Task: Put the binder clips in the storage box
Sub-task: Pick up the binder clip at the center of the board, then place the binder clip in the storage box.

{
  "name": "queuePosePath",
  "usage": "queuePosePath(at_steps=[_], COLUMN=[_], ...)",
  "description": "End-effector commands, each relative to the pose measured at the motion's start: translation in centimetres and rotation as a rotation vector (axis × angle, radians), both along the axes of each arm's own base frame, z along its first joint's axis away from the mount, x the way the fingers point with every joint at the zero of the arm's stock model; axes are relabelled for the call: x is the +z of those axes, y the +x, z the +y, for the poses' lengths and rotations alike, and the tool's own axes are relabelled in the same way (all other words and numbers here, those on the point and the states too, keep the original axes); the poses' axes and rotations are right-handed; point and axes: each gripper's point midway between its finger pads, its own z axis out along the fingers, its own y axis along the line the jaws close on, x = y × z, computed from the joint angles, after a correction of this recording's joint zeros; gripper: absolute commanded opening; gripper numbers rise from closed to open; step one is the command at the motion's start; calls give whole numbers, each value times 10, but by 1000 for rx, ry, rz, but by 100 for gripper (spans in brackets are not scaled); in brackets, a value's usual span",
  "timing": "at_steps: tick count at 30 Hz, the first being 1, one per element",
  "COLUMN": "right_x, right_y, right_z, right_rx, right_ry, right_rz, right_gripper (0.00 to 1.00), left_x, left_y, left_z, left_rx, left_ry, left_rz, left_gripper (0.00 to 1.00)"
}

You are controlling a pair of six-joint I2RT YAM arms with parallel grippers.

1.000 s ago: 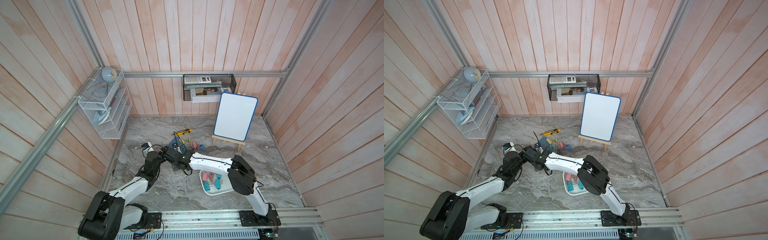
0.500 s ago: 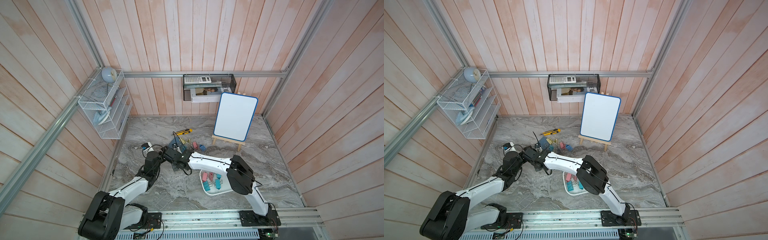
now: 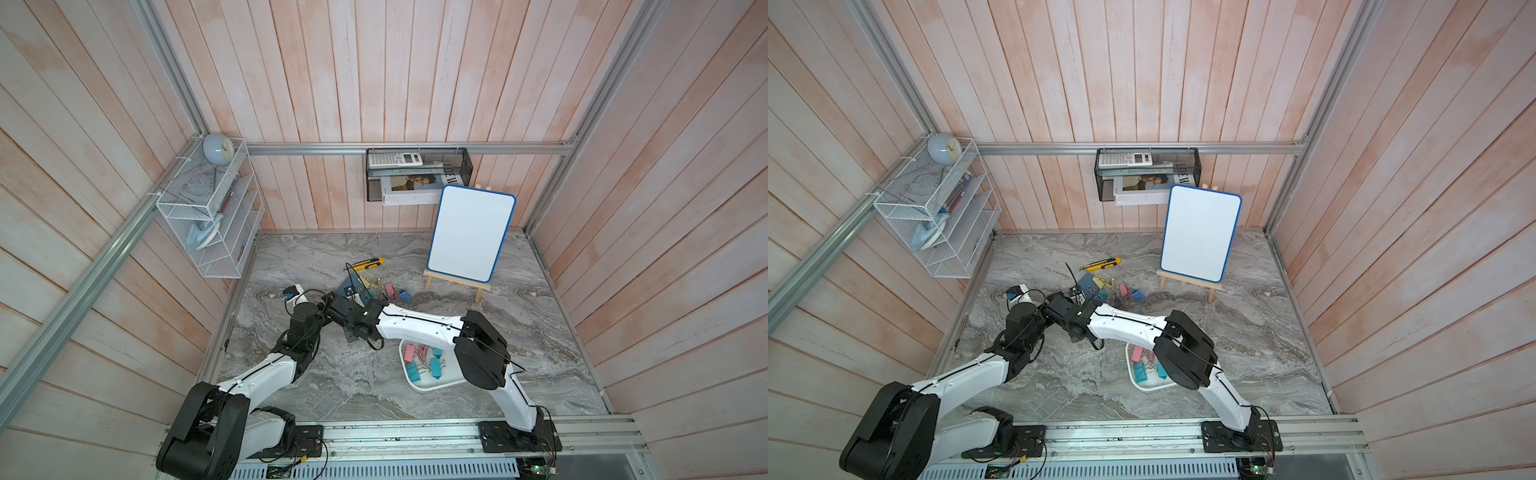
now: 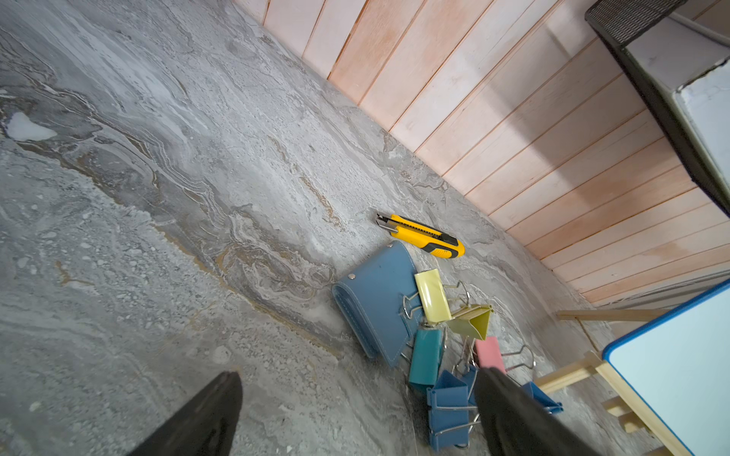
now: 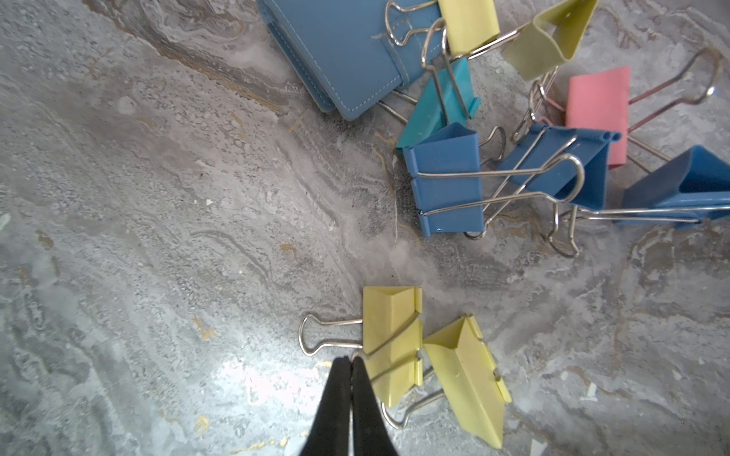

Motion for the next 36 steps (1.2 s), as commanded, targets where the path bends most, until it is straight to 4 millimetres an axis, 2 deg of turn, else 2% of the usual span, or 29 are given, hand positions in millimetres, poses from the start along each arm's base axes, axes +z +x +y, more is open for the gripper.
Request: queuePosePath(at_steps=[1,7,11,16,20,26,32,36], right_x=[34,73,100,141,164,173,158,145], right_y=[-1,-2,-5,-13,-24,-43,-61,-69], right_z=[0,-12,-28,-68,-116,-195,-268,-301], right_rx=[-2,-27,-50,-99,-161,-272,-391,-464], right_ry=[82,215,292,373,406,419,319,292], right_rz=[-57,-130,-185,-259,-322,-385,-403,-393], right_gripper=[0,0,0,0,0,0,0,0], left_x=[-2,3,6,14,17,15,11,9], left_y=[-1,0,0,0,1,2,4,5], left_z=[-4,-12,-16,-32,-41,-46,-47,-48], left_rx=[-32,-74,-100,-184,-231,-252,-254,-258], left_ry=[5,-6,-18,-47,-69,-86,-86,-93], left_rz=[1,-20,-41,-76,-88,-82,-71,-65], left_gripper=[97,97,97,98,98,98,98,98])
